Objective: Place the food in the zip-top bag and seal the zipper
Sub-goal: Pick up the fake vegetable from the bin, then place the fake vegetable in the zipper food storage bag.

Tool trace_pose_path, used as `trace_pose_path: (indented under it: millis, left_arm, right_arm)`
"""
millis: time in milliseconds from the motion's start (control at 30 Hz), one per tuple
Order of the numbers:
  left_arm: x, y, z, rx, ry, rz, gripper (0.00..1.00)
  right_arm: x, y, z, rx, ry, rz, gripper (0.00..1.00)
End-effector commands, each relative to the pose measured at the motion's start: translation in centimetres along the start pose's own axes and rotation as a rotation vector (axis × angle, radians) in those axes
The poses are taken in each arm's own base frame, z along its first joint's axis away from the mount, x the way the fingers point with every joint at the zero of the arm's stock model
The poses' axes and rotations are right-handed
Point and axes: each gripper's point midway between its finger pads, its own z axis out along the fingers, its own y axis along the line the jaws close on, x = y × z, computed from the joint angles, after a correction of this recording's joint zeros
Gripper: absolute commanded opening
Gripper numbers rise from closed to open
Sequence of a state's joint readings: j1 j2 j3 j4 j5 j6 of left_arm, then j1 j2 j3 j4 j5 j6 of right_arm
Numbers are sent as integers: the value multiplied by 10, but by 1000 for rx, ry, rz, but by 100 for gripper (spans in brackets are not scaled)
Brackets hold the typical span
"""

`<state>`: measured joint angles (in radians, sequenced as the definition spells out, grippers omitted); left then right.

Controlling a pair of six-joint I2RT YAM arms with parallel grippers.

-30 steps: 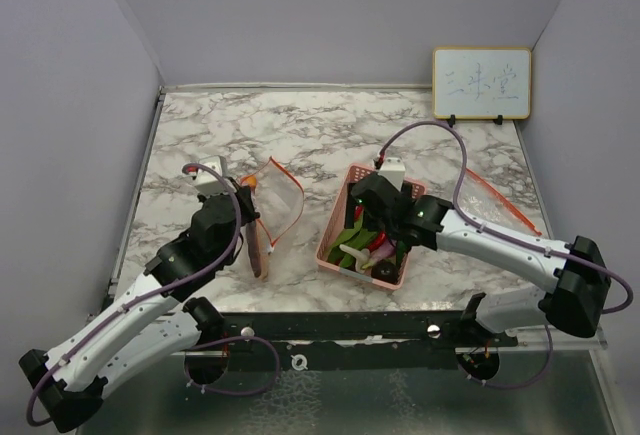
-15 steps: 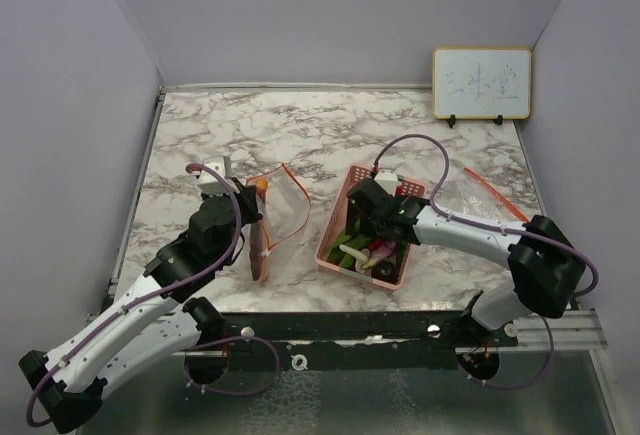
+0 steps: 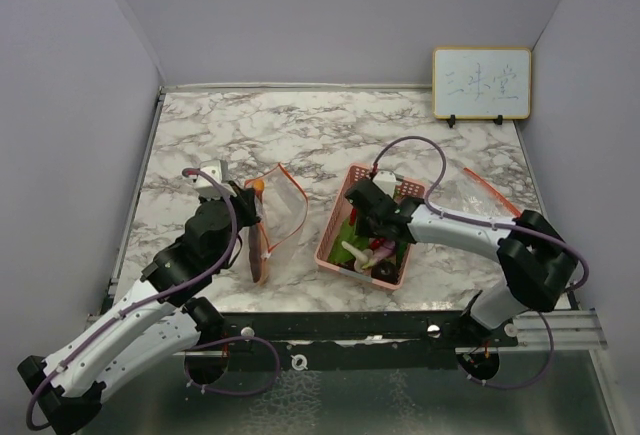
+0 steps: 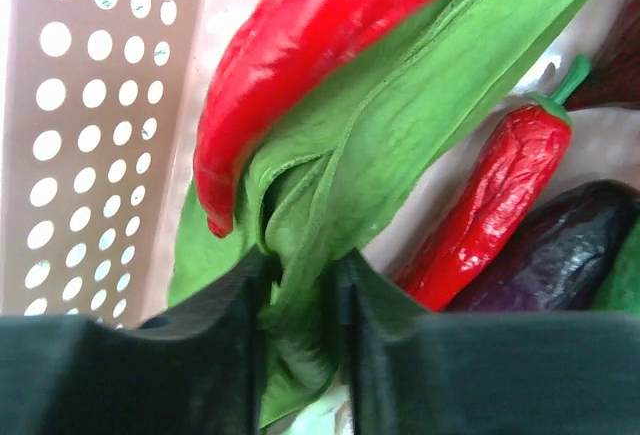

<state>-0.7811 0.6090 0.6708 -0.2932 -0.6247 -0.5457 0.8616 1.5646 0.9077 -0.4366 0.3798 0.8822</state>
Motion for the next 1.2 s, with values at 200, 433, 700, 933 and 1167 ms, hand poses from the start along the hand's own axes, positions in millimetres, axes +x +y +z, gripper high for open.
trace_pose_path:
  millis: [200, 433, 700, 933, 1167]
  left_arm:
    - [2, 4, -2, -3, -2, 0, 0]
    - [1, 7, -4, -10, -8, 0, 0]
    - [1, 2, -4, 13, 0, 14, 0]
    - [-7, -9, -7, 75, -14, 27, 0]
    - [-13, -25, -13, 189, -50, 27, 0]
  right_arm:
    - [-50, 6, -75, -159, -155, 70, 12]
    - [-68, 19, -119, -301, -198, 39, 12]
    - [-100, 55, -206, -649, -373, -217, 11]
    - [-73, 98, -292, -1121, -346, -520, 11]
    - [-13, 110, -333, -1561, -150, -682, 11]
